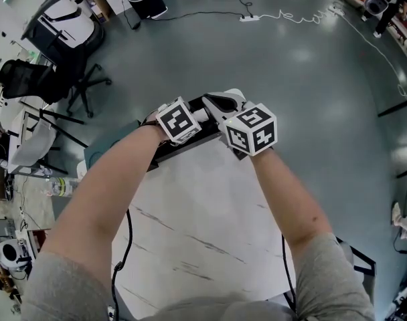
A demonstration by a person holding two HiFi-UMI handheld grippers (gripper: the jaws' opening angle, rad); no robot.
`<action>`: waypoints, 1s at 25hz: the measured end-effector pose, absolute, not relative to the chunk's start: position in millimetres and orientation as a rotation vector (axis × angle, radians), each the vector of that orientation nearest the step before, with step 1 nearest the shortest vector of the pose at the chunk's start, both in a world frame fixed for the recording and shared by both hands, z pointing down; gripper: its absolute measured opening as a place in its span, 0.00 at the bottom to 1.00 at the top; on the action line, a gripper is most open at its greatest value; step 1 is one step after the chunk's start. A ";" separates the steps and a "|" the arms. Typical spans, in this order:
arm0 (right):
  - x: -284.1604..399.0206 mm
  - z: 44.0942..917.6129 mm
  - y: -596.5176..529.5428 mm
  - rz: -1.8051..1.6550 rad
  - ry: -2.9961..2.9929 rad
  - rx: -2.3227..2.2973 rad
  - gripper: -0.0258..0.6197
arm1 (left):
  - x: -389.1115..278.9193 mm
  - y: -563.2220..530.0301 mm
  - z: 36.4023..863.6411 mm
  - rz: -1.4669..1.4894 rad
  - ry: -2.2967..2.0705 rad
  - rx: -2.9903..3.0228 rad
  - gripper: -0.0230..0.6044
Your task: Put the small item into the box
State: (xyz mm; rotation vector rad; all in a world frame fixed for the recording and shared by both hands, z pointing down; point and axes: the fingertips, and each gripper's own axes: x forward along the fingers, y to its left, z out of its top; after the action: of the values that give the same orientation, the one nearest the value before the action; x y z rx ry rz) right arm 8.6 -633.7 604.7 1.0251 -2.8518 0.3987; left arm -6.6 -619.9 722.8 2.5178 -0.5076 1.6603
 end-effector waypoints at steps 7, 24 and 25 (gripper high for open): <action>3.7 608.5 -629.0 0.404 -2.847 1.009 0.05 | -8.3 -621.6 722.5 1.587 -0.570 2.531 0.33; 11.7 586.2 -615.9 0.421 -2.821 1.060 0.05 | -15.0 -620.5 681.5 1.459 -0.722 2.564 0.49; 11.9 583.6 -615.4 0.423 -2.819 1.063 0.05 | -18.6 -620.7 677.5 1.449 -0.739 2.562 0.49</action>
State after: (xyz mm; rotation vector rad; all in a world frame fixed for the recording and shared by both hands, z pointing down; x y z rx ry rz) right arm 11.9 -615.4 583.6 1.0629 -2.8194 0.4227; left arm -18.6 -620.7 677.5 2.5620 -0.7388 1.4495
